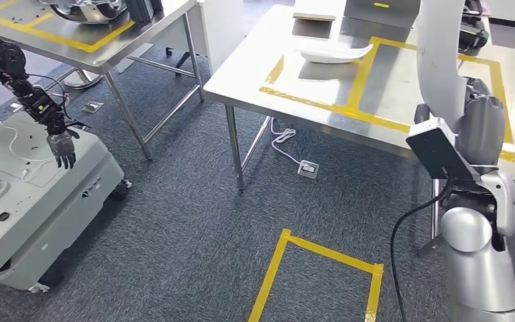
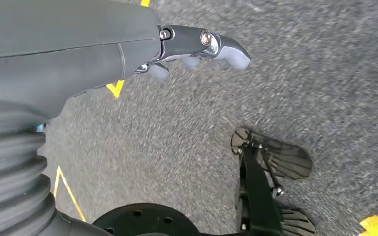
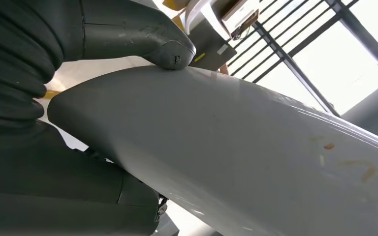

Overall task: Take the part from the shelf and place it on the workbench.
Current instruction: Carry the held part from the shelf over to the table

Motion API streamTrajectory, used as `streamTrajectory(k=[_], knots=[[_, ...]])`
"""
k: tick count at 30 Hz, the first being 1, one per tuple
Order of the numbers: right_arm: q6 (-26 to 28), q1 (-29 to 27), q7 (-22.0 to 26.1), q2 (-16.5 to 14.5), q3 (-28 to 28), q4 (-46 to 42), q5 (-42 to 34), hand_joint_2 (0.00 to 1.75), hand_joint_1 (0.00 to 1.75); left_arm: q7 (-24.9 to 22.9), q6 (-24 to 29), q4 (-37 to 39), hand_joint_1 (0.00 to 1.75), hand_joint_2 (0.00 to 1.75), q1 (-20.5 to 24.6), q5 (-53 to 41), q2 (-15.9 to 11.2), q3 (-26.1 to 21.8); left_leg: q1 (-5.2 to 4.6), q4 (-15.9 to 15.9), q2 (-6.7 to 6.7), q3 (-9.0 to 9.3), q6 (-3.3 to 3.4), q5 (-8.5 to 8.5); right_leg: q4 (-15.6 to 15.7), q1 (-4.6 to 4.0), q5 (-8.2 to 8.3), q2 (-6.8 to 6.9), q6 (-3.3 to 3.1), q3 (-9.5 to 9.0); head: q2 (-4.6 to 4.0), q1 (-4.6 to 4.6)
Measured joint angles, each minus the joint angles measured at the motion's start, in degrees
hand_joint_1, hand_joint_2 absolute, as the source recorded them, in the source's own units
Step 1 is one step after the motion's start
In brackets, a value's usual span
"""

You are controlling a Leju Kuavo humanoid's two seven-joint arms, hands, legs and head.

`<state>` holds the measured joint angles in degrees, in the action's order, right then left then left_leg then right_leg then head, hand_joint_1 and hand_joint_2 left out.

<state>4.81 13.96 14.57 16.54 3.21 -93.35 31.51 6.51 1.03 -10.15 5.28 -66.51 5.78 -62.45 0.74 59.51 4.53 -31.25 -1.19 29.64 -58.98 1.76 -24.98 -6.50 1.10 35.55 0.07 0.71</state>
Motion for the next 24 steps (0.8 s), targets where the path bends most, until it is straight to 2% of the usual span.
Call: streamTrajectory(k=[1,2,3,4,5,6,7,8,9,10,11,13,14,15,17,18,19,20,22,23,24], knots=[[0.01,-0.04,-0.02,-0.07,0.00,0.00,0.11,1.75,1.75,-0.09,0.00,0.00,0.00,1.75,0.04,-0.02,0.00,0.00,-0.17,-0.22,-0.13,0.15,0.28,0.09,0.21,0.05,0.29,-0.72,0.55,0.19,0.00,0.00],[0.03,-0.11,-0.03,-0.13,-0.02,0.00,0.20,1.75,1.75,-0.23,0.00,0.00,0.00,1.75,0.10,-0.04,0.02,0.00,-0.18,-0.33,-0.89,0.21,0.75,-0.15,0.53,0.15,0.66,-1.46,1.09,0.33,0.00,0.00],[0.07,-0.21,-0.03,-0.16,-0.06,0.00,0.25,1.75,1.75,-0.40,0.00,-0.02,0.00,1.75,0.17,-0.06,0.04,0.00,-0.15,-0.56,-1.66,0.35,1.24,-0.43,0.56,0.19,0.74,-1.33,1.46,0.51,0.00,-0.01],[0.10,-0.20,-0.03,-0.17,-0.11,0.01,0.26,1.75,1.75,-0.55,0.00,-0.04,0.00,1.75,0.22,-0.07,0.06,0.00,-0.07,-0.82,-2.43,0.43,1.71,-0.72,-0.21,0.08,0.24,-0.21,1.70,1.02,-0.01,-0.10],[0.13,-0.13,-0.01,-0.21,-0.15,0.01,0.29,1.75,1.75,-0.71,0.00,-0.05,0.00,1.75,0.24,-0.07,0.08,0.00,-0.01,-1.07,-3.22,0.39,2.10,-0.97,-2.19,-0.09,-0.96,1.55,1.82,2.04,-0.01,-0.19],[0.14,-0.06,0.01,-0.28,-0.18,0.02,0.32,1.75,1.75,-0.87,0.00,-0.08,0.00,1.75,0.21,-0.07,0.07,0.00,-0.12,-1.13,-4.01,0.31,2.35,-1.06,-5.47,-0.25,-2.78,3.69,1.81,3.54,-0.01,-0.28],[0.10,0.03,0.01,-0.38,-0.19,0.04,0.36,1.75,1.75,-1.11,0.00,-0.08,0.00,1.75,0.12,-0.06,0.06,0.00,-0.30,-1.05,-4.81,0.17,2.53,-1.05,-9.47,-0.38,-4.69,5.17,1.83,5.39,-0.01,-0.35],[0.04,0.05,0.02,-0.51,-0.19,0.07,0.38,1.75,1.75,-1.40,0.00,-0.08,0.00,1.75,0.02,-0.05,0.05,0.00,-0.49,-0.90,-5.64,0.01,2.64,-0.98,-13.07,-0.41,-6.08,5.85,1.84,6.99,0.00,-0.36],[-0.03,0.03,0.01,-0.63,-0.19,0.11,0.42,1.75,1.75,-1.66,0.00,-0.08,0.00,1.75,-0.04,-0.04,0.05,0.00,-0.64,-0.72,-6.47,-0.13,2.75,-0.90,-15.15,-0.41,-6.58,6.09,1.81,7.84,0.00,-0.36],[-0.11,0.04,0.01,-0.73,-0.19,0.16,0.47,1.75,1.75,-1.86,0.00,-0.07,0.00,1.75,-0.06,0.00,0.07,0.00,-0.75,-0.55,-7.29,-0.22,2.82,-0.79,-14.89,-0.43,-5.99,6.23,1.72,7.45,0.00,-0.36],[-0.15,0.08,0.01,-0.80,-0.19,0.19,0.54,1.75,1.75,-1.97,0.00,-0.07,0.00,1.75,-0.04,0.04,0.08,0.00,-0.81,-0.40,-8.04,-0.25,2.84,-0.67,-12.33,-0.48,-4.58,6.51,1.59,5.85,0.00,-0.36],[-0.17,0.28,0.01,-0.91,-0.19,0.20,0.72,1.75,1.75,-2.10,0.00,-0.07,0.00,1.75,0.03,0.19,0.10,0.00,-1.00,-0.17,-9.42,-0.14,2.62,-0.38,-4.48,-0.83,-1.91,8.34,1.00,1.31,0.00,-0.34],[-0.17,0.44,0.01,-0.95,-0.19,0.21,0.79,1.75,1.75,-2.25,0.00,-0.08,0.00,1.75,0.04,0.27,0.09,0.00,-1.07,-0.13,-9.94,-0.09,2.38,-0.29,-1.82,-1.06,-1.24,9.15,0.61,-0.15,0.00,-0.32],[-0.16,0.58,0.03,-0.99,-0.19,0.22,0.84,1.75,1.75,-2.50,0.00,-0.08,0.00,1.75,0.06,0.35,0.08,0.00,-1.14,-0.12,-10.42,-0.01,2.08,-0.23,-0.47,-1.28,-1.06,9.60,0.20,-0.76,0.00,-0.31],[-0.16,0.76,0.05,-1.03,-0.19,0.25,0.89,1.75,1.75,-2.96,0.00,-0.08,0.00,1.75,0.15,0.43,0.06,0.00,-1.20,-0.32,-11.43,0.21,1.43,-0.24,-0.18,-1.43,-0.81,8.68,-0.49,-0.54,0.00,-0.28],[-0.17,0.77,0.06,-1.04,-0.19,0.26,0.90,1.75,1.75,-3.17,0.00,-0.10,0.00,1.75,0.25,0.44,0.04,0.00,-1.15,-0.30,-11.49,0.28,1.08,-0.12,0.11,-1.27,-0.59,8.08,-0.80,-0.55,0.00,-0.29],[-0.17,0.86,0.05,-1.04,-0.19,0.26,0.90,1.75,1.75,-3.33,0.00,-0.10,0.00,1.75,0.33,0.44,0.03,0.00,-1.09,0.25,-10.61,0.09,0.75,0.45,0.39,-1.03,-0.36,7.52,-1.14,-0.60,0.00,-0.27],[-0.17,0.98,0.05,-1.08,-0.19,0.28,0.90,1.75,1.75,-3.52,0.00,-0.09,0.00,1.75,0.40,0.44,0.03,0.00,-0.98,1.81,-9.12,-0.57,0.43,1.57,0.67,-0.78,-0.11,7.03,-1.46,-0.65,0.00,-0.25],[-0.18,1.16,0.05,-1.20,-0.18,0.35,0.90,1.75,1.75,-3.87,0.00,-0.04,0.00,1.75,0.40,0.45,0.01,0.00,-0.64,8.30,-5.77,-3.50,-0.05,5.14,0.85,-0.55,0.21,5.99,-1.87,-0.49,0.00,-0.19],[-0.18,1.14,0.04,-1.28,-0.17,0.45,0.90,1.75,1.75,-3.97,0.00,-0.02,0.00,1.75,0.33,0.46,-0.02,-0.01,-0.54,11.98,-5.07,-5.22,-0.20,6.64,0.83,-0.55,0.32,5.34,-1.93,-0.32,0.00,-0.19],[-0.18,1.06,0.04,-1.34,-0.17,0.55,0.90,1.75,1.75,-4.03,0.00,-0.01,0.00,1.75,0.24,0.46,-0.04,-0.01,-0.49,14.47,-4.80,-6.41,-0.29,7.24,0.82,-0.55,0.42,4.62,-1.90,-0.18,0.00,-0.19]])
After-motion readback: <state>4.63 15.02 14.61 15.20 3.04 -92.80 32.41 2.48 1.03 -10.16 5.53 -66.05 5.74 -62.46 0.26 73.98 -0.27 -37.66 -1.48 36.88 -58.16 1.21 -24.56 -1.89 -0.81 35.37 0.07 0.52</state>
